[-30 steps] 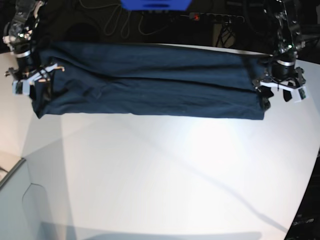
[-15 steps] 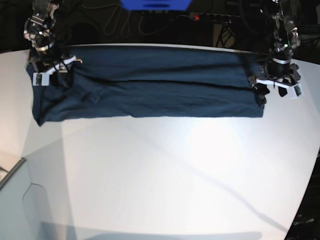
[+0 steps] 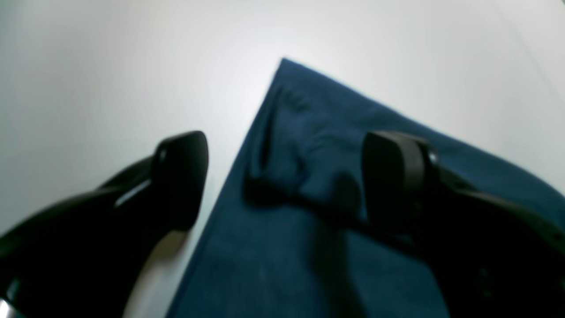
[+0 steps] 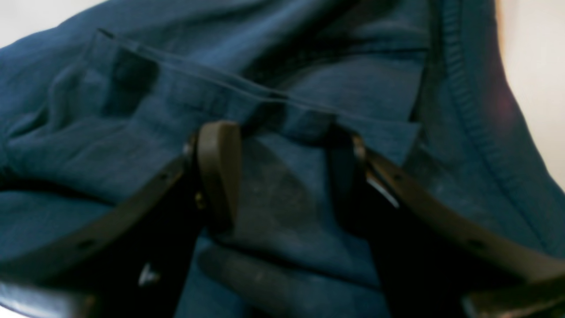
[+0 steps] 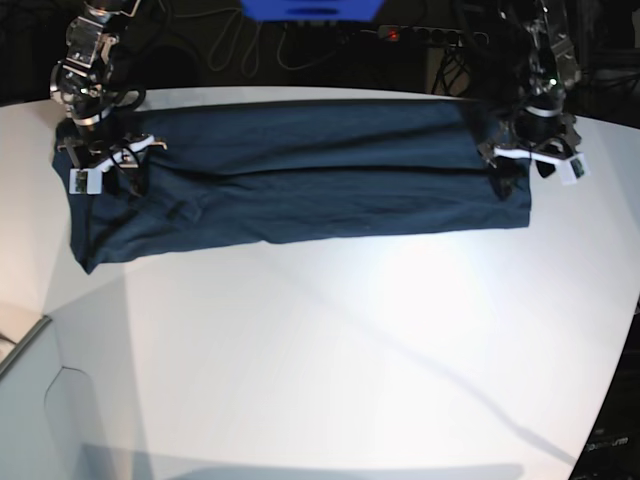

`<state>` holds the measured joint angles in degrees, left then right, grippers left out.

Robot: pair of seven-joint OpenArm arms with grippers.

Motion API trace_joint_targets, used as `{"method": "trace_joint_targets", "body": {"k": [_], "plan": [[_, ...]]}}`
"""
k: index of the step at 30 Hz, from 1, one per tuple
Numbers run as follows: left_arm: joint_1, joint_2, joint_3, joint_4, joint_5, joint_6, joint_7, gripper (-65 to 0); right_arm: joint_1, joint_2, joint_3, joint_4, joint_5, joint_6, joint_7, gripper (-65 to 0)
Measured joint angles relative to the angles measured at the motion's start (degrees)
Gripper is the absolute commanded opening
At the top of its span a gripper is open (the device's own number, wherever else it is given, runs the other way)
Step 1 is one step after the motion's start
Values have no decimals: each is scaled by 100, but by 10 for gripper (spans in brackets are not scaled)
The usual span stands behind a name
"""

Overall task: Layout the t-shirt on the table in an organized manner, then fold the t-shirt properly
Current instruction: 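Regrasp the strip ends with both grippers, pulling it straight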

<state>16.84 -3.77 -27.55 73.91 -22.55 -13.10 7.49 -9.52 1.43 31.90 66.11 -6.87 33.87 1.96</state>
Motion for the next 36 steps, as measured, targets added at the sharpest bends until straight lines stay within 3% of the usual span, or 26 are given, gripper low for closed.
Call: {"method": "trace_joint_targets", "body": {"k": [13, 19, 26, 29, 34, 36], "plan": [[52, 26, 42, -7, 2, 0, 37, -134, 9, -2, 2, 4, 0, 0, -13, -335], [-57, 26, 31, -310, -37, -28, -175, -276, 9, 0, 2, 4, 0, 0, -15, -335], [-195, -7, 11, -616, -46, -57, -365, -331, 9, 0, 0, 4, -2, 0, -15, -335], [-192, -7, 15, -608, -46, -39, -332, -429, 9, 0, 0, 4, -2, 0, -15, -336], [-179, -2, 26, -603, -81, -42, -254, -650, 9, 0, 0, 4, -2, 0, -15, -336], [-179, -2, 26, -603, -83, -42, -256, -650, 9, 0, 0, 4, -2, 0, -15, -336]]}}
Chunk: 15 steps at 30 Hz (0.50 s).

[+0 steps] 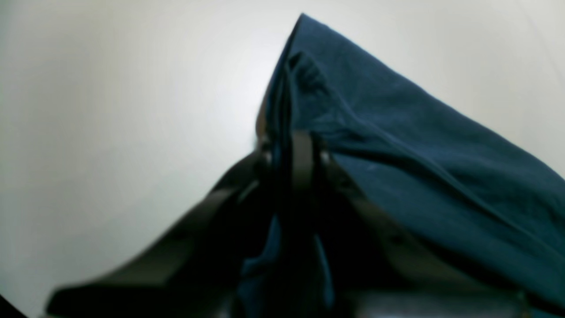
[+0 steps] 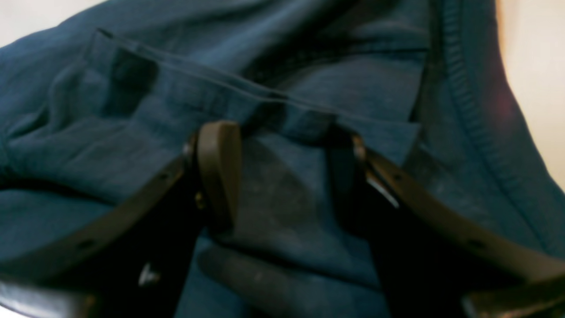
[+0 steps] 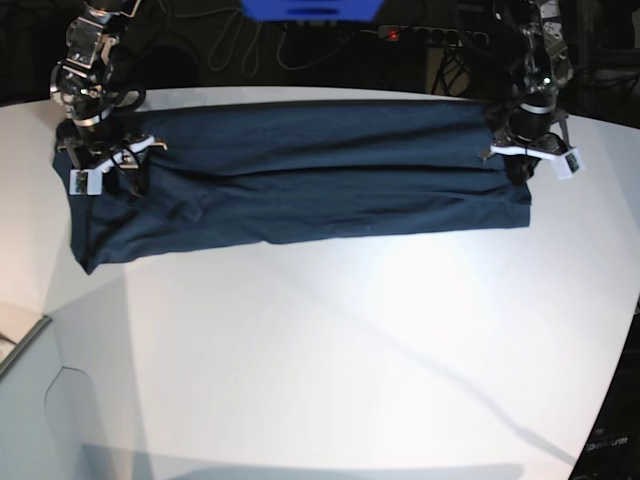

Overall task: Layout the t-shirt on the table in an organized manner, then fold the t-shirt properly
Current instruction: 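Regrasp the strip ends with both grippers, pulling it straight, then carry the strip end with the left gripper over toward the right gripper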

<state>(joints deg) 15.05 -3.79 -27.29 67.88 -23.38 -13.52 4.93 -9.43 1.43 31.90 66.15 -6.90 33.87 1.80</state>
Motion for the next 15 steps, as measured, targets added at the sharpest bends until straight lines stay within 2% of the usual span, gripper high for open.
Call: {"method": "trace_joint_targets", "body": {"k": [4, 7, 9, 15], "plan": [[57, 17, 0, 203, 24, 35, 186, -650, 0, 0, 0, 0, 0, 0, 0, -336], [275, 291, -31, 798, 83, 146, 317, -650, 2, 0, 2, 0, -24, -2, -4, -336], [439, 400, 37, 1261, 133, 50, 365, -650, 2, -2, 0, 0, -20, 0, -2, -336], [562, 861, 44, 2208, 168, 85, 304, -650, 0, -4, -4, 0, -20, 0, 0, -336]]}}
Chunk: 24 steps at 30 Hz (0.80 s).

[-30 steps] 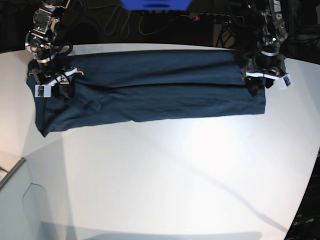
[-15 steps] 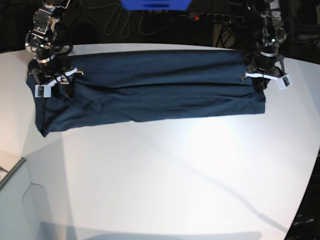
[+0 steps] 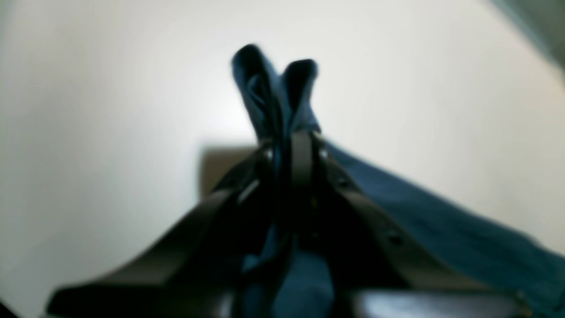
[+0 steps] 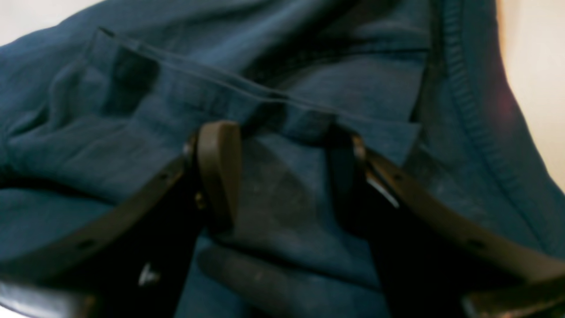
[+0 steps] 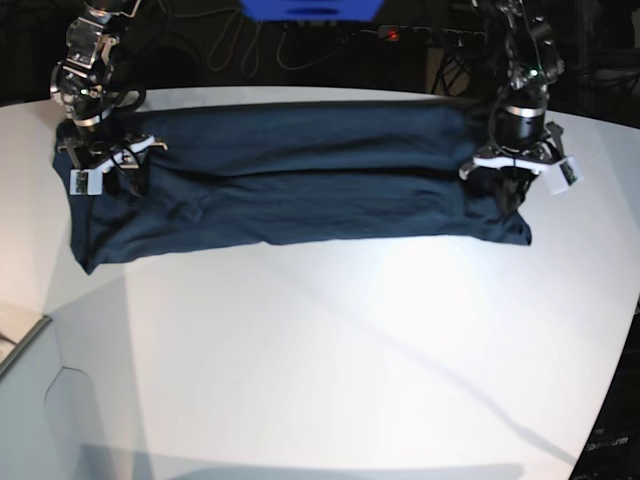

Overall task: Layout the t-shirt on the table in an organized manner, then fold the t-shirt properly
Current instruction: 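Carry the strip end with the left gripper over toward the right gripper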

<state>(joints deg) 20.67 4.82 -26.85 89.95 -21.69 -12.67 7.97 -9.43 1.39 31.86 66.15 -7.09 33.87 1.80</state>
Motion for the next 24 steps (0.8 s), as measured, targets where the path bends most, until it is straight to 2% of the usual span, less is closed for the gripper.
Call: {"method": "trace_joint_targets", "body": {"k": [2, 6, 10, 13, 24], "plan": [[35, 164, 184, 81, 297, 101, -57, -650, -2, 0, 0, 0, 0, -2, 2, -336], [57, 413, 1123, -9, 986, 83, -28, -650, -4, -13, 0, 2, 2, -2, 4, -336], [59, 409, 2326, -142, 1554, 2, -50, -650, -31, -13, 0, 9, 4, 0, 44, -336], [68, 378, 2942, -313, 1829, 4, -46, -650, -31, -13, 0, 7, 2, -2, 42, -336], [-455, 365, 3536, -999, 1971, 44, -48, -650, -31, -11, 0, 7, 2, 0, 42, -336]]}}
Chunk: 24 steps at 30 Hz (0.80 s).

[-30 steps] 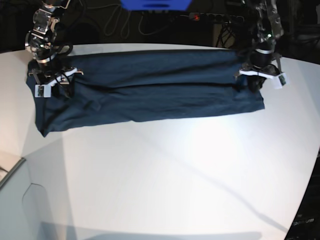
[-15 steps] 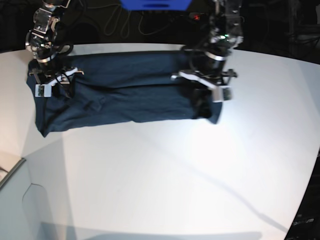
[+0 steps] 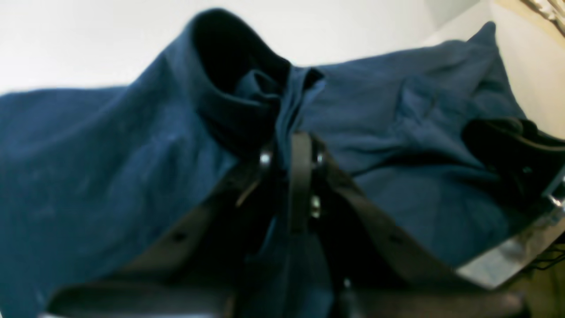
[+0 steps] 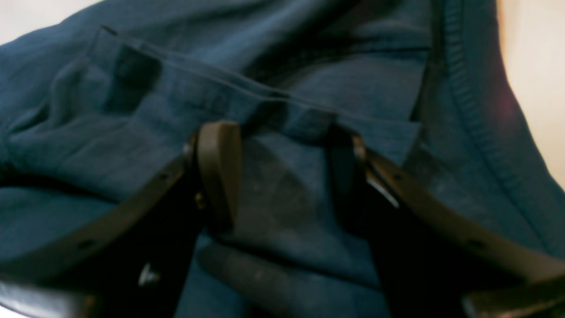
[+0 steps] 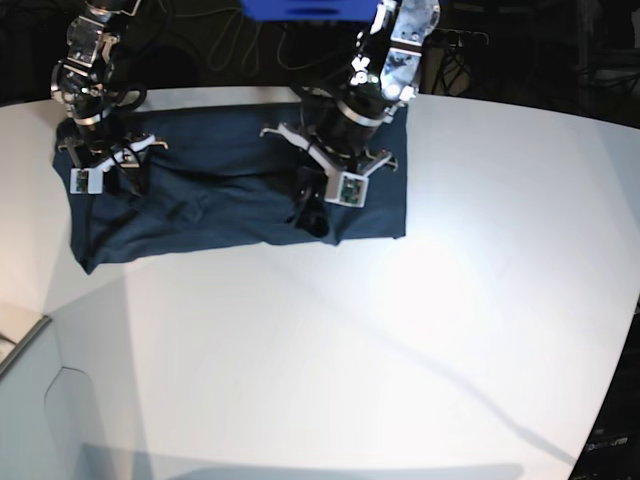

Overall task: Layout the t-shirt on the table in an organized manner, then fold the t-shirt properly
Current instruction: 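Carry the strip end with the left gripper over toward the right gripper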

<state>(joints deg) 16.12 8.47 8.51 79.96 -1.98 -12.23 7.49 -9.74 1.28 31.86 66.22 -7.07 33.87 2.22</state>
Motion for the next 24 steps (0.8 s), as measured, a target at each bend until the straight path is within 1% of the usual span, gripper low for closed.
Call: {"method": "trace_joint_targets", "body": {"k": [10, 19, 24], "plan": [[-518, -4, 564, -564, -22, -2, 9, -650, 0, 0, 0, 2, 0, 0, 0, -336], [-669, -17, 597, -664, -22, 0, 39, -650, 9, 0, 0, 2, -2, 0, -2, -336], [-879, -17, 861, -820, -20, 4, 24, -650, 15, -2, 0, 0, -2, -2, -4, -336]]}}
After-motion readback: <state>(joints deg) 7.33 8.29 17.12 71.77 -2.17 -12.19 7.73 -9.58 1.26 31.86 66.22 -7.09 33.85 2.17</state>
